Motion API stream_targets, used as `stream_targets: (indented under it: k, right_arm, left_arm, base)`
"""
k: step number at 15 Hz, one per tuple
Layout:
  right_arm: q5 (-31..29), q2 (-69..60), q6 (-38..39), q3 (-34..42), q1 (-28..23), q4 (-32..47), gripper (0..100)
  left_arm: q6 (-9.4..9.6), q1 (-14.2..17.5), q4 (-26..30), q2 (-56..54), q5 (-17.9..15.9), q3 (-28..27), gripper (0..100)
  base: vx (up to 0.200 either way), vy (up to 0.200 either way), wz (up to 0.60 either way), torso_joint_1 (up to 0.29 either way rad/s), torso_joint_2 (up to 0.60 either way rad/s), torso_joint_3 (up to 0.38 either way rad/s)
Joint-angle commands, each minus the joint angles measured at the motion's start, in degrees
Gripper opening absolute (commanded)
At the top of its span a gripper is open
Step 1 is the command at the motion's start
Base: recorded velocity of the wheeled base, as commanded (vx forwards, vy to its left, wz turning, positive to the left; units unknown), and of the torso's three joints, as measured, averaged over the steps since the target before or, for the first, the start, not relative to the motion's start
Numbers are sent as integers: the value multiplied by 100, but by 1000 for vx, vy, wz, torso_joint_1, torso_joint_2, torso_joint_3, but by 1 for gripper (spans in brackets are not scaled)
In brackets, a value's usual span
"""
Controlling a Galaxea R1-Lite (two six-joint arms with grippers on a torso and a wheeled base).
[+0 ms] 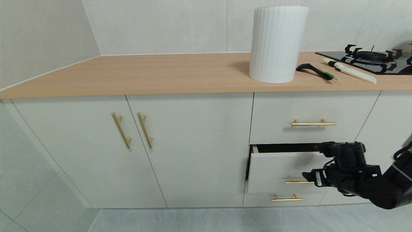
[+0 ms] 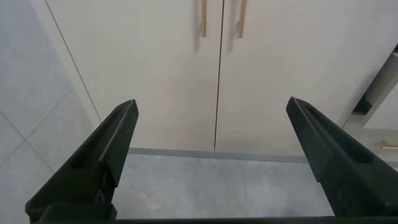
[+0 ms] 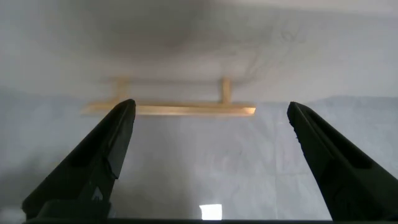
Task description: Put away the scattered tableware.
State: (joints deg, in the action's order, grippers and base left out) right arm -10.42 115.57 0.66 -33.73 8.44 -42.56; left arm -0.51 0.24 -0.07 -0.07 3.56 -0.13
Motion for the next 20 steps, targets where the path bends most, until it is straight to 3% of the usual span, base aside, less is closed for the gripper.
stream_targets:
  k: [1, 3, 8, 12, 16, 20]
  right_arm:
    - [471, -2346, 154, -274, 396, 1935, 100]
    - [576, -2741, 514, -573, 607, 2612, 100]
    - [700, -2196, 927, -670, 651, 2305, 100]
    - [576, -1212, 1068, -652, 642, 1452, 100]
    - [-65, -245, 1253, -582, 598, -121, 100]
    - [-302, 265, 1226, -547, 589, -912, 100]
  left_arm:
    - [-2, 2, -1, 7, 4, -4, 100]
    - [-2, 2, -1, 7, 4, -4, 100]
    - [-2, 2, -1, 7, 4, -4, 100]
    - [-2, 2, -1, 7, 4, 5, 100]
    - [-2, 2, -1, 7, 4, 5, 100]
    - [-2, 2, -1, 7, 4, 5, 100]
  base:
    - [0, 0, 0, 0, 0, 0]
    - [0, 0, 0, 0, 0, 0]
    - [0, 0, 0, 0, 0, 0]
    - [0, 0, 0, 0, 0, 0]
    - [0, 0, 0, 0, 0, 0]
    - [0, 0, 0, 0, 0, 0]
